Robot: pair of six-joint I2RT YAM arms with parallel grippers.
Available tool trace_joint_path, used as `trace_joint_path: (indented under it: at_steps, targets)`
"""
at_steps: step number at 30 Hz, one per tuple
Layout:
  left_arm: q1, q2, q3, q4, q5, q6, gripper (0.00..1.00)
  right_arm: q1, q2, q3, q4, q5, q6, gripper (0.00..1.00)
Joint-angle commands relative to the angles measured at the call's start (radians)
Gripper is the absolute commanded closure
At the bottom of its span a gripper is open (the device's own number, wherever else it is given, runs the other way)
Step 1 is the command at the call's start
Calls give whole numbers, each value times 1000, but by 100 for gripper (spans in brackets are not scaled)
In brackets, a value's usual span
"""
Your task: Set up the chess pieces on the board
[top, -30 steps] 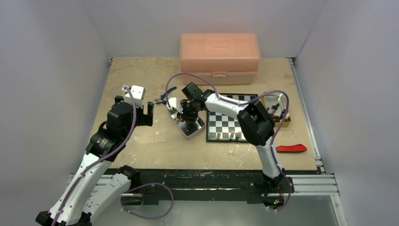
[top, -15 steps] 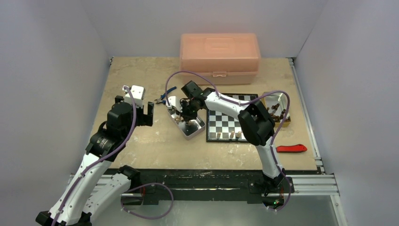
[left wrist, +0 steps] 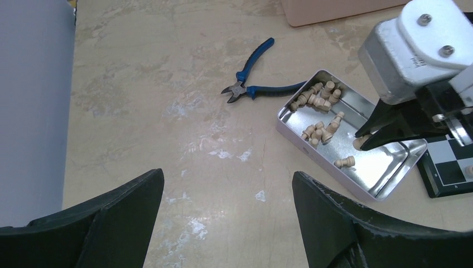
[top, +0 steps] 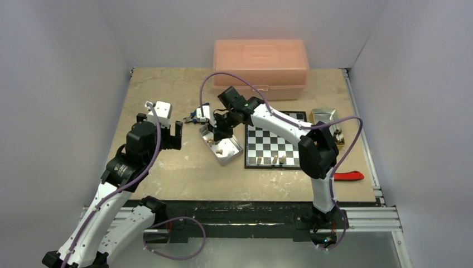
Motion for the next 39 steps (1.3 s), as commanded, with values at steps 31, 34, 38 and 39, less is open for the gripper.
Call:
trace_joint_path:
  at_steps: [31, 34, 38, 39]
  targets:
    - [9, 11, -2, 33, 141, 10, 16, -733, -851, -625, -286, -156, -285, 100]
    - [9, 7, 0, 33, 152, 9, 16, -759, -831, -660, -276, -138, -283, 100]
    - [9, 1, 0, 33, 159, 8, 16, -782, -838, -739, -194, -74, -219, 100]
    - [9, 1, -2, 33, 160, 8, 16, -784, -845, -757, -178, -54, -212, 100]
